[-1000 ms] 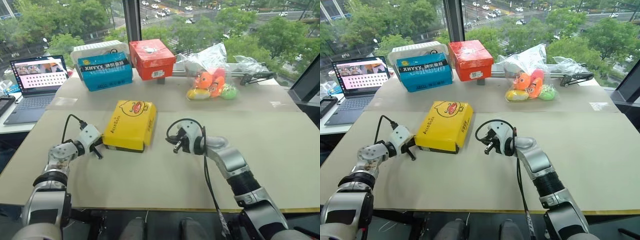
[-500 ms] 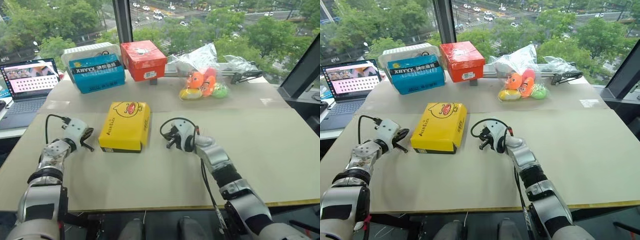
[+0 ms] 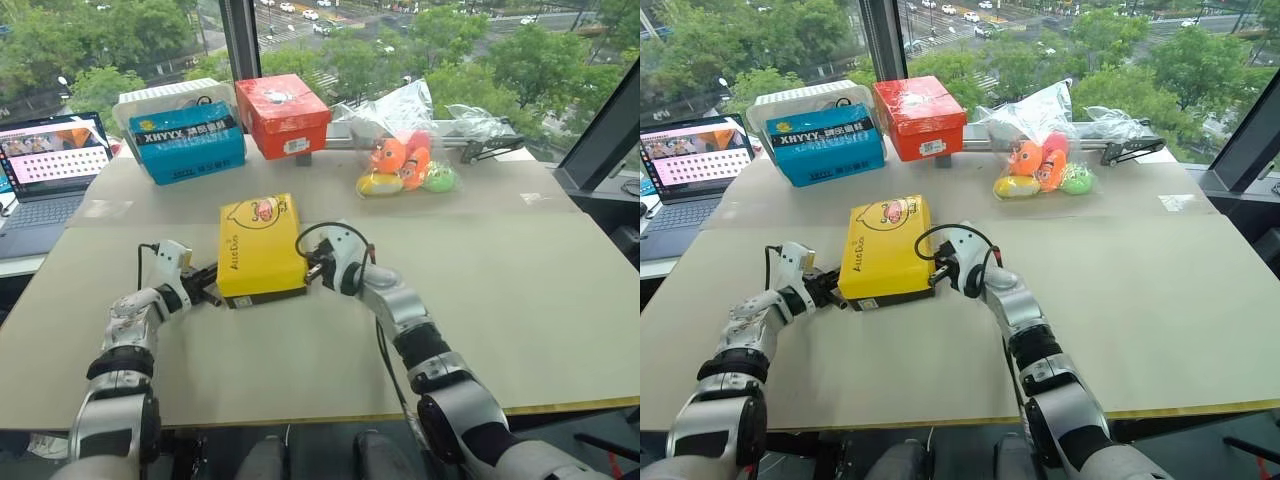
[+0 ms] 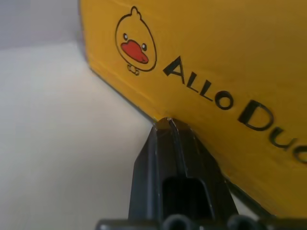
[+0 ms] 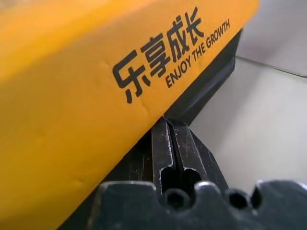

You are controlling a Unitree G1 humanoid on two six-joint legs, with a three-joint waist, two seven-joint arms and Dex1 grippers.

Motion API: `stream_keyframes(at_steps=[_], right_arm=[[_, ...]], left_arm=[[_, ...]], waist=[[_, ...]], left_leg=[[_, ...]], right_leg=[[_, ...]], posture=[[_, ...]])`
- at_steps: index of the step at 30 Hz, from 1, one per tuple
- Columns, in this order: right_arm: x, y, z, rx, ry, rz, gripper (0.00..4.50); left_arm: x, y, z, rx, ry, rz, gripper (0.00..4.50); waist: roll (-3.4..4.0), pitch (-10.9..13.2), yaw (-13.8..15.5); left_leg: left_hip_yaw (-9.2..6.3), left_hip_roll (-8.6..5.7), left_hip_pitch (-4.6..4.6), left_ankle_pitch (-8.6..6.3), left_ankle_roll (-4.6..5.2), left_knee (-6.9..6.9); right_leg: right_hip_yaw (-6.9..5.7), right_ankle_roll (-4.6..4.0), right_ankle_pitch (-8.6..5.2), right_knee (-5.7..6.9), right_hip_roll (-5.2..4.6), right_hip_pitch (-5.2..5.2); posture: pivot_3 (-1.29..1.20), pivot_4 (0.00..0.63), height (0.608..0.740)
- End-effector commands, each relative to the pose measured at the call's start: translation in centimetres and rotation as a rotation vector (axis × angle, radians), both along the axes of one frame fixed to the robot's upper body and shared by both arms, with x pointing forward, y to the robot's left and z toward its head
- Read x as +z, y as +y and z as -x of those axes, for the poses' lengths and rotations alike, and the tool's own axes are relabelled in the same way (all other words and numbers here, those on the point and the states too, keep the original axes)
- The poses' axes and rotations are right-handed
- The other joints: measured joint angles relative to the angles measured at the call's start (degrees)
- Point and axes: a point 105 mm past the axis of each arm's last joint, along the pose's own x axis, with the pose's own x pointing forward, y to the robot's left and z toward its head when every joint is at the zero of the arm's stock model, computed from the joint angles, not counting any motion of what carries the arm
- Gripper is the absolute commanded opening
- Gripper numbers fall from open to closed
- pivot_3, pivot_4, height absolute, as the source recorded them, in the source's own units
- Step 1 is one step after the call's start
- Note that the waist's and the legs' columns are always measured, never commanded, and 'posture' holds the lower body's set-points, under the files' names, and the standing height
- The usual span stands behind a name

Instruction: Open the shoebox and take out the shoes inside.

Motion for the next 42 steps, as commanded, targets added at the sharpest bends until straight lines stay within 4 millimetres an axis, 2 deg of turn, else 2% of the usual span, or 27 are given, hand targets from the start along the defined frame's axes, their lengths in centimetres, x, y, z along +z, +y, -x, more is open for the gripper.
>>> stream_keyframes(at_steps=[1, 3, 7, 9, 12, 15, 19, 21, 25, 28, 31, 36, 39, 42], right_arm=[[-0.1, 1.1, 3.4, 0.163, -0.019, 0.056, 0.02], [-0.6, -0.6, 4.5, 0.163, -0.008, 0.1, 0.02], [-0.8, -5.3, 8.0, 0.201, 0.032, 0.193, 0.02], [-1.0, -6.7, 9.4, 0.209, 0.057, 0.233, 0.02], [-1.0, -8.1, 10.6, 0.189, 0.088, 0.261, 0.02], [-0.4, -8.9, 10.8, 0.152, 0.095, 0.263, 0.02], [0.5, -10.1, 10.8, 0.109, 0.096, 0.271, 0.02], [0.9, -12.0, 10.6, 0.073, 0.105, 0.295, 0.02], [1.4, -15.1, 10.4, 0.018, 0.13, 0.329, 0.02], [1.7, -17.3, 10.2, 0.001, 0.138, 0.373, 0.02], [2.4, -19.7, 9.9, -0.01, 0.134, 0.443, 0.02], [3.5, -21.5, 9.1, -0.019, 0.119, 0.48, 0.02], [4.3, -21.0, 8.8, 0.018, 0.103, 0.465, 0.0], [4.2, -19.8, 8.8, 0.082, 0.105, 0.453, 0.0]], left_arm=[[4.2, -7.4, 2.4, -0.342, -0.068, 0.134, 0.0], [4.0, -8.3, 3.6, -0.386, -0.053, 0.117, 0.0], [3.9, -10.6, 6.2, -0.491, -0.039, 0.098, 0.0], [3.9, -11.2, 7.2, -0.525, -0.031, 0.091, 0.0], [3.2, -11.8, 8.2, -0.562, -0.011, 0.049, 0.0], [1.6, -12.0, 9.1, -0.6, 0.013, -0.024, 0.0], [-0.8, -11.7, 9.4, -0.622, -0.006, -0.163, 0.0], [-2.0, -10.4, 8.8, -0.61, -0.055, -0.291, 0.0], [-2.1, -8.1, 7.6, -0.596, -0.148, -0.452, 0.0], [0.1, -6.7, 6.6, -0.551, -0.192, -0.466, 0.0], [2.3, -5.5, 6.7, -0.549, -0.236, -0.524, 0.0], [5.8, -5.0, 7.5, -0.542, -0.265, -0.521, 0.0], [8.4, -4.4, 8.0, -0.55, -0.264, -0.549, 0.67], [13.1, -3.2, 8.5, -0.532, -0.297, -0.611, 1.87]], waist=[[0.0, 0.0, 0.3], [-0.01, 0.0, 0.5], [-0.01, 0.0, 0.9], [-0.02, 0.0, 0.9], [-0.05, 0.0, 0.7], [-0.06, 0.0, 0.6], [-0.08, 0.0, 1.0], [-0.08, 0.0, 1.5], [-0.08, 0.0, 2.4], [-0.09, 0.1, 2.4], [-0.14, 0.1, 2.1], [-0.17, 0.1, 2.2], [-0.22, 0.2, 2.1], [-0.46, 0.4, 1.9]], left_leg=[[-0.04, 0.0, -0.01, 0.0, 0.0, 0.0], [-0.01, -0.03, 0.02, 0.0, 0.0, 0.02], [0.09, -0.01, 0.13, 0.0, -0.01, 0.02], [0.19, 0.02, 0.19, -0.01, -0.03, 0.02], [0.27, 0.06, 0.2, -0.02, -0.02, 0.02], [0.35, 0.35, 0.23, -0.02, -0.02, 0.02], [0.49, 0.39, 0.21, -0.02, -0.03, 0.02], [0.5, 0.39, 0.17, -0.02, -0.02, 0.02], [0.54, 0.39, 0.15, -0.03, -0.02, 0.02], [0.55, 0.44, 0.16, -0.03, -0.01, 0.02], [0.61, 0.48, 0.11, -0.03, -0.01, 0.02], [0.66, 0.5, 0.06, -0.09, 0.06, 0.01], [0.68, 0.51, 0.06, -0.09, 0.06, 0.02], [0.68, 0.6, 0.06, -0.09, 0.06, 0.02]], right_leg=[[0.0, 0.01, 0.0, -0.02, -0.03, 0.02], [0.01, 0.01, 0.0, -0.07, -0.02, 0.04], [0.05, 0.0, -0.02, -0.1, -0.05, 0.15], [0.03, 0.04, -0.06, -0.19, -0.04, 0.26], [0.06, 0.19, -0.24, -0.22, -0.01, 0.25], [0.1, 0.37, -0.47, -0.21, 0.08, 0.25], [0.12, 0.35, -0.48, -0.24, 0.09, 0.24], [0.12, 0.35, -0.48, -0.29, 0.07, 0.22], [0.12, 0.33, -0.48, -0.35, 0.04, 0.21], [0.11, 0.33, -0.49, -0.37, 0.05, 0.24], [0.12, 0.34, -0.48, -0.36, 0.06, 0.16], [0.11, 0.35, -0.5, -0.41, 0.05, 0.15], [0.13, 0.35, -0.5, -0.39, 0.07, 0.14], [0.12, 0.34, -0.5, -0.37, 0.18, 0.1]], posture=[[0.0, 0.15, 0.74], [0.0, 0.15, 0.74], [0.0, 0.15, 0.74], [0.0, 0.15, 0.74], [0.0, 0.15, 0.74], [0.0, 0.15, 0.74], [0.0, 0.15, 0.74], [0.0, 0.15, 0.74], [0.0, 0.15, 0.74], [0.0, 0.15, 0.74], [0.0, 0.15, 0.74], [0.0, 0.15, 0.74], [0.0, 0.15, 0.74], [0.0, 0.15, 0.74]])
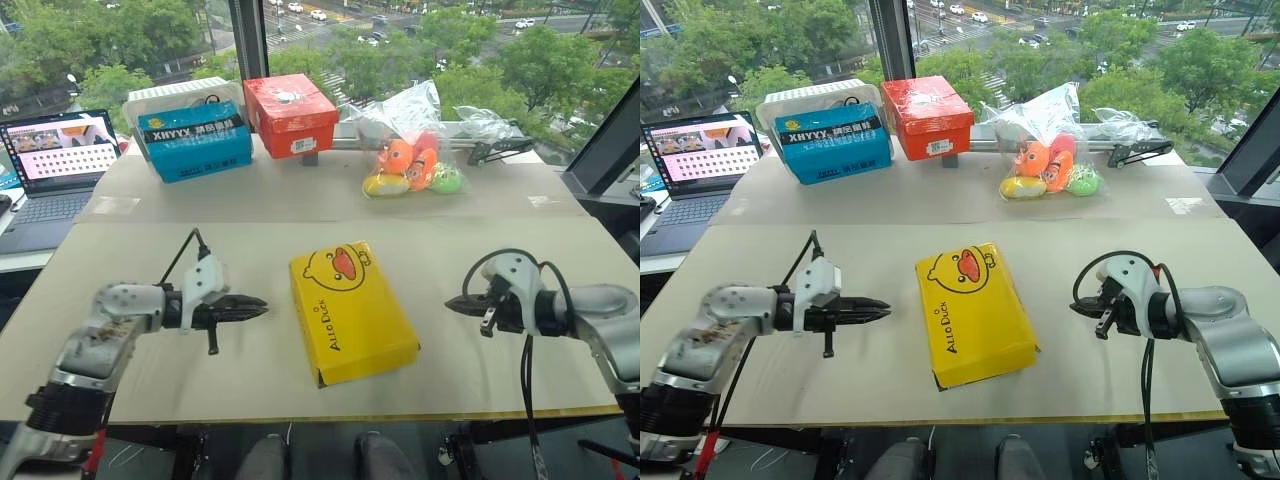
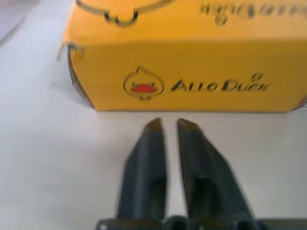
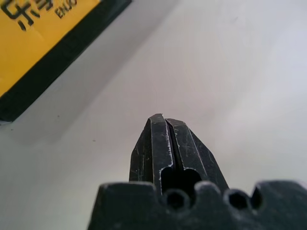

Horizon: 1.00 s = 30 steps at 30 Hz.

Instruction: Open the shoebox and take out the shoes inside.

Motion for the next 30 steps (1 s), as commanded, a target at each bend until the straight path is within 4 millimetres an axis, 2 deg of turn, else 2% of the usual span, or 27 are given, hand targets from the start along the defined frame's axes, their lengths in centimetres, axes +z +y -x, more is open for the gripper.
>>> stream_keyframes(at_steps=[1, 7, 9, 11, 14, 15, 17, 21, 22, 23, 24, 27, 29, 30], right_arm=[[1.0, 1.4, -0.1, 0.084, -0.027, -0.015, 0.0], [-0.1, 3.6, -0.6, 0.161, -0.008, -0.036, 0.0], [-0.8, 4.6, -0.9, 0.204, -0.002, -0.025, 0.0], [-1.4, 6.0, -0.9, 0.269, 0.014, -0.021, 0.0], [-1.7, 8.1, -1.0, 0.352, 0.025, -0.048, 0.0], [-1.2, 9.3, -0.8, 0.392, 0.034, -0.106, 0.0], [-0.2, 10.8, -0.4, 0.446, 0.059, -0.206, 0.0], [2.2, 11.8, 0.1, 0.514, 0.06, -0.3, 0.0], [3.8, 12.3, 0.1, 0.531, 0.036, -0.341, 0.0], [6.5, 13.4, 0.1, 0.582, -0.026, -0.386, 0.0], [8.3, 14.1, 0.3, 0.62, -0.069, -0.415, 0.0], [11.6, 15.8, 0.5, 0.679, -0.138, -0.477, 0.0], [14.1, 19.1, 0.6, 0.744, -0.185, -0.513, 0.0], [14.7, 20.7, 0.9, 0.786, -0.201, -0.503, 0.0]], left_arm=[[7.1, 0.8, 0.5, 0.002, -0.124, -0.007, 2.24], [11.1, 0.3, 2.5, -0.054, -0.131, -0.051, 4.42], [12.3, 0.0, 3.6, -0.093, -0.119, -0.08, 4.47], [13.7, -0.3, 3.8, -0.101, -0.158, -0.095, 4.47], [15.4, -0.8, 3.9, -0.111, -0.222, -0.089, 4.47], [16.1, -1.1, 4.2, -0.123, -0.23, -0.074, 4.47], [17.2, -1.4, 4.5, -0.138, -0.245, -0.023, 4.47], [19.7, -0.9, 4.2, -0.057, -0.26, 0.142, 4.47], [19.9, -0.3, 4.2, -0.022, -0.271, 0.144, 4.47], [20.0, 0.5, 4.4, 0.019, -0.276, 0.148, 4.47], [20.1, 0.9, 4.5, 0.047, -0.28, 0.15, 4.47], [19.9, 1.3, 4.9, 0.074, -0.28, 0.149, 4.47], [19.7, 1.5, 5.2, 0.082, -0.289, 0.129, 4.47], [19.9, 1.6, 5.3, 0.087, -0.296, 0.14, 4.47]], waist=[[-0.2, 0.2, 0.0], [-0.19, 0.2, 0.0], [-0.39, 0.5, -0.1], [-0.48, 0.6, -0.3], [-0.44, 0.6, -0.3], [-0.42, 0.6, -0.3], [-0.49, 0.7, -0.4], [-0.46, 0.8, -0.6], [-0.46, 0.8, -0.7], [-0.44, 0.8, -0.9], [-0.42, 0.9, -1.4], [-0.24, 1.1, -2.1], [-0.25, 1.1, -2.1], [-0.25, 1.1, -2.2]], left_leg=[[-0.01, 0.05, 0.0, 0.0, 0.0, 0.0], [0.01, 0.05, -0.03, -0.1, -0.03, 0.0], [0.01, 0.09, -0.08, -0.1, -0.03, 0.03], [-0.02, 0.19, -0.06, -0.1, -0.03, 0.08], [-0.01, 0.19, -0.02, -0.1, -0.04, 0.07], [-0.01, 0.18, -0.01, -0.1, -0.04, 0.06], [-0.01, 0.18, -0.05, -0.11, -0.05, 0.07], [-0.1, 0.23, -0.06, -0.12, -0.06, 0.08], [-0.11, 0.23, -0.05, -0.12, -0.06, 0.08], [-0.12, 0.23, -0.04, -0.12, -0.06, 0.08], [-0.11, 0.23, -0.01, -0.12, -0.07, 0.08], [-0.17, 0.27, 0.07, -0.12, -0.07, 0.07], [-0.18, 0.35, 0.13, -0.15, -0.11, 0.06], [-0.17, 0.37, 0.13, -0.16, -0.13, 0.05]], right_leg=[[0.0, 0.0, 0.0, 0.01, 0.07, -0.01], [0.04, 0.03, -0.04, -0.1, 0.09, 0.02], [0.04, 0.01, -0.03, -0.04, 0.15, -0.04], [0.05, -0.02, -0.02, -0.01, 0.3, -0.03], [0.08, -0.04, -0.03, -0.02, 0.35, -0.01], [0.09, -0.05, -0.04, -0.01, 0.36, 0.0], [0.09, -0.06, -0.04, 0.0, 0.42, -0.03], [0.1, -0.08, -0.03, 0.07, 0.52, -0.05], [0.09, -0.08, -0.03, 0.08, 0.54, -0.06], [0.09, -0.08, -0.03, 0.09, 0.54, -0.06], [0.11, -0.08, -0.03, 0.12, 0.54, -0.05], [0.27, -0.22, 0.07, 0.22, 0.58, -0.14], [0.11, -0.25, 0.06, 0.23, 0.67, -0.07], [0.12, -0.27, 0.05, 0.24, 0.68, -0.1]], posture=[[0.0, 0.15, 0.74], [0.0, 0.15, 0.74], [0.0, 0.15, 0.74], [0.0, 0.15, 0.74], [0.0, 0.15, 0.74], [0.0, 0.15, 0.74], [0.0, 0.15, 0.74], [0.0, 0.15, 0.74], [0.0, 0.15, 0.74], [0.0, 0.15, 0.74], [0.0, 0.15, 0.74], [0.0, 0.15, 0.74], [0.0, 0.15, 0.74], [0.0, 0.15, 0.74]])
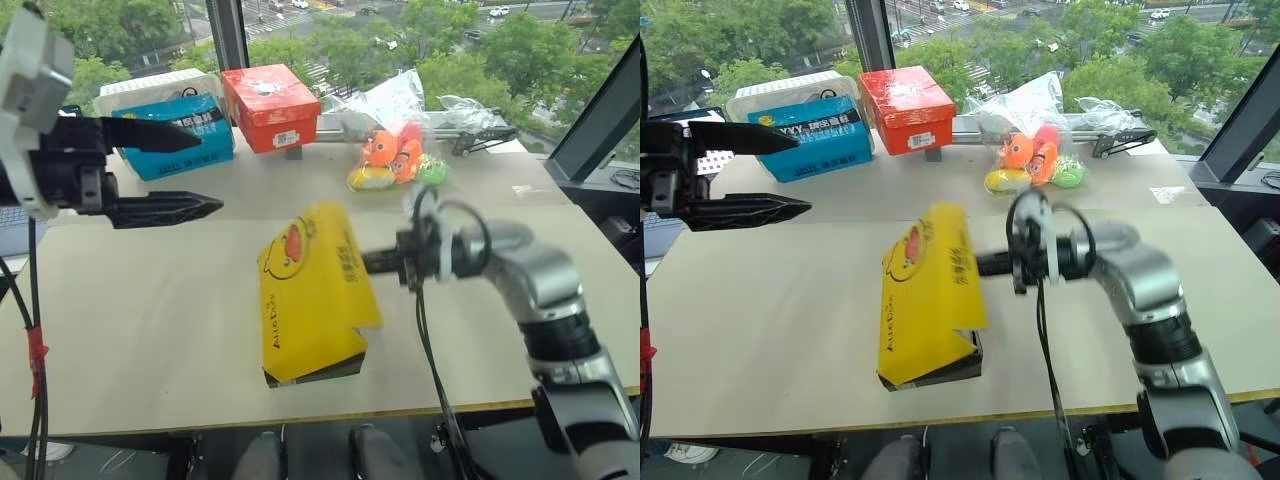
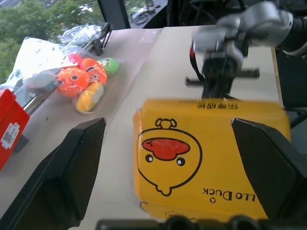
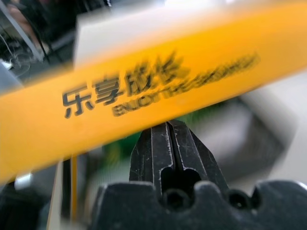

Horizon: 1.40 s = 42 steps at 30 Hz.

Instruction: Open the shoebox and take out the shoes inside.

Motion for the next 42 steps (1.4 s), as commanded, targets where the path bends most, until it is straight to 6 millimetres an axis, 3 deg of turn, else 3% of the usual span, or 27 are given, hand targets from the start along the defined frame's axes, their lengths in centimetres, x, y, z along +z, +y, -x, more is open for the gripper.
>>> stream_keyframes(at_steps=[1, 3, 6, 9, 11, 16, 20, 23, 26, 34, 39, 42], right_arm=[[2.9, 5.7, 1.4, 0.138, -0.098, -0.038, 0.0], [2.9, 8.1, 2.0, 0.193, -0.13, -0.03, 0.0], [1.1, 13.8, 3.3, 0.287, -0.182, 0.015, 0.0], [-1.5, 16.2, 3.6, 0.321, -0.223, 0.081, 0.0], [-2.6, 16.8, 3.5, 0.321, -0.234, 0.105, 0.0], [-1.6, 15.2, 3.3, 0.321, -0.255, 0.101, 0.0], [0.0, 12.4, 2.2, 0.265, -0.321, 0.146, 0.0], [1.0, 10.0, 2.3, 0.25, -0.291, 0.204, 0.71], [0.5, 8.6, 2.6, 0.231, -0.228, 0.255, 1.74], [-3.1, 7.7, 1.6, -0.053, 0.411, 0.237, 4.46], [-4.7, 6.3, 0.7, -0.212, 0.58, 0.301, 4.46], [-7.3, 5.7, 0.1, -0.315, 0.565, 0.441, 4.46]], left_arm=[[1.7, 0.4, 1.1, 0.023, -0.083, 0.022, 4.47], [2.3, 0.7, 1.1, 0.046, -0.099, 0.061, 4.47], [2.4, 1.1, 1.8, 0.088, -0.114, 0.04, 4.47], [2.6, 1.2, 2.7, 0.11, -0.112, 0.029, 4.47], [2.7, 1.3, 3.1, 0.127, -0.112, 0.024, 4.47], [1.9, 1.2, 3.4, 0.136, -0.079, 0.028, 4.47], [0.3, 1.3, 2.6, 0.141, -0.046, 0.001, 4.47], [-0.7, 1.4, 1.5, 0.125, -0.039, 0.004, 4.5], [-1.3, 1.4, 0.6, 0.103, -0.033, 0.012, 4.5], [-3.7, 2.0, -1.0, 0.106, -0.014, -0.037, 4.5], [-4.7, 1.7, -1.0, 0.084, 0.011, -0.023, 4.5], [-4.6, 2.0, -1.4, 0.105, 0.0, -0.028, 4.5]], waist=[[0.01, 0.0, -0.2], [0.01, 0.0, -0.2], [0.0, 0.0, -0.1], [0.01, 0.0, -0.6], [0.0, 0.0, -0.3], [-0.06, 0.0, 0.5], [-0.06, 0.0, 0.5], [-0.04, 0.0, 0.6], [-0.06, 0.0, 0.6], [-0.07, 0.0, 0.2], [-0.07, 0.0, 0.9], [-0.07, 0.0, 0.8]], left_leg=[[0.01, -0.01, 0.01, 0.0, 0.0, -0.02], [0.0, -0.02, -0.02, 0.0, -0.01, -0.03], [0.01, -0.08, -0.03, -0.06, -0.1, 0.0], [-0.01, -0.07, -0.04, -0.08, -0.15, -0.01], [-0.1, -0.09, -0.12, -0.08, -0.28, -0.01], [-0.13, -0.1, -0.02, -0.03, -0.43, 0.01], [-0.11, -0.06, 0.04, -0.03, -0.44, 0.0], [-0.07, -0.06, 0.02, -0.04, -0.44, 0.0], [-0.05, -0.04, 0.01, -0.04, -0.45, -0.01], [0.0, -0.01, 0.0, -0.05, -0.45, -0.03], [-0.01, -0.06, -0.13, -0.05, -0.45, -0.02], [0.0, -0.07, -0.17, -0.05, -0.45, -0.02]], right_leg=[[0.01, -0.03, -0.01, 0.03, 0.0, -0.01], [0.02, -0.13, 0.05, 0.06, -0.01, -0.06], [0.01, -0.49, 0.26, 0.04, -0.07, -0.07], [0.02, -0.51, 0.27, 0.08, -0.03, -0.16], [-0.05, -0.51, 0.28, 0.15, -0.05, -0.22], [-0.06, -0.54, 0.3, 0.11, -0.06, -0.11], [-0.06, -0.55, 0.3, 0.16, -0.02, -0.1], [-0.06, -0.58, 0.31, 0.14, -0.03, -0.12], [-0.06, -0.62, 0.3, 0.11, -0.02, -0.11], [0.0, -0.71, 0.31, 0.23, -0.01, -0.19], [0.01, -0.71, 0.31, 0.31, -0.06, -0.37], [0.0, -0.71, 0.3, 0.26, -0.07, -0.37]], posture=[[0.0, 0.15, 0.74], [0.0, 0.15, 0.74], [0.0, 0.15, 0.74], [0.0, 0.15, 0.74], [0.0, 0.15, 0.74], [0.0, 0.15, 0.74], [0.0, 0.15, 0.74], [0.0, 0.15, 0.74], [0.0, 0.15, 0.74], [0.0, 0.15, 0.74], [0.0, 0.15, 0.74], [0.0, 0.15, 0.74]])
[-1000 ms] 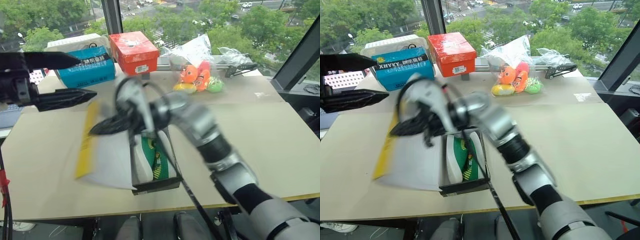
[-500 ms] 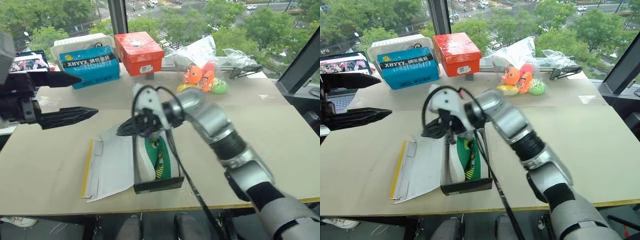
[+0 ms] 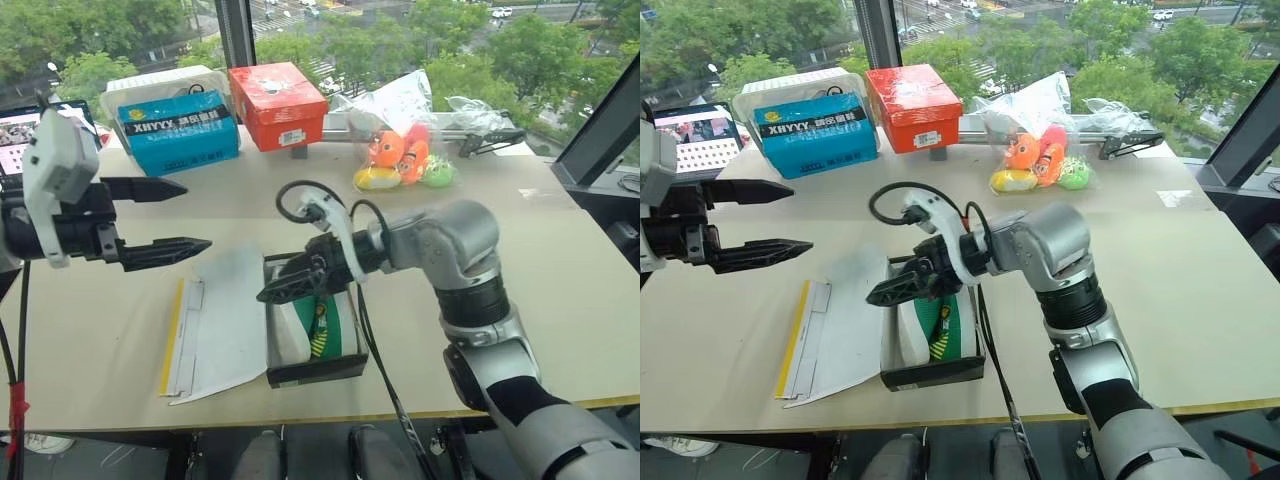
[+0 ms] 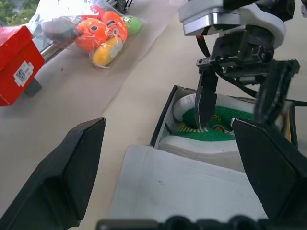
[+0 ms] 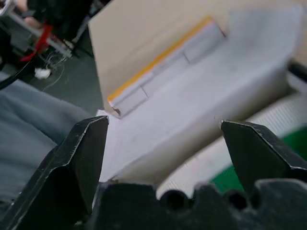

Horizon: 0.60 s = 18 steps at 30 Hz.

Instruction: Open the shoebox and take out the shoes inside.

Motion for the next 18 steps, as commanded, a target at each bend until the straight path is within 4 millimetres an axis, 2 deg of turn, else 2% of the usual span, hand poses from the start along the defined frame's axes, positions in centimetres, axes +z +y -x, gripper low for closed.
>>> stream_keyframes(at_steps=[1, 3, 8, 14, 18], right_arm=[[-1.5, -0.1, -0.1, -0.03, -0.01, 0.109, 4.46], [-1.8, -0.1, 0.0, -0.027, -0.009, 0.129, 4.46], [-4.4, -0.5, 1.0, -0.004, 0.017, 0.229, 4.46], [-4.2, 0.7, 2.0, 0.066, 0.061, 0.222, 4.46], [-5.1, 0.8, 2.5, 0.077, 0.067, 0.258, 4.46]], left_arm=[[1.1, 0.2, -0.1, 0.012, -0.07, -0.015, 4.5], [1.1, 0.2, -0.2, 0.017, -0.073, -0.017, 4.5], [0.7, 0.2, -0.1, 0.02, -0.068, -0.037, 4.5], [0.6, 1.2, 0.0, 0.066, -0.061, -0.048, 4.5], [0.3, 1.3, 0.1, 0.078, -0.054, -0.05, 4.5]], waist=[[0.0, 0.0, -0.2], [0.0, 0.0, -0.4], [-0.04, 0.0, -0.5], [-0.04, 0.0, -0.3], [-0.04, 0.0, -0.4]], left_leg=[[0.01, 0.0, 0.0, 0.0, 0.0, 0.0], [0.02, 0.01, 0.0, 0.0, 0.0, 0.0], [0.05, 0.03, 0.01, 0.0, 0.01, -0.01], [-0.01, 0.03, 0.11, 0.0, 0.02, -0.01], [-0.02, 0.06, 0.11, -0.01, 0.02, -0.01]], right_leg=[[0.0, 0.0, 0.0, 0.0, 0.0, 0.0], [0.0, 0.0, 0.0, 0.0, 0.02, -0.01], [0.03, 0.02, -0.01, 0.0, 0.03, 0.0], [-0.05, 0.03, -0.02, -0.16, 0.03, 0.23], [-0.05, 0.03, -0.02, -0.17, 0.05, 0.22]], posture=[[0.0, 0.15, 0.74], [0.0, 0.15, 0.74], [0.0, 0.15, 0.74], [0.0, 0.15, 0.74], [0.0, 0.15, 0.74]])
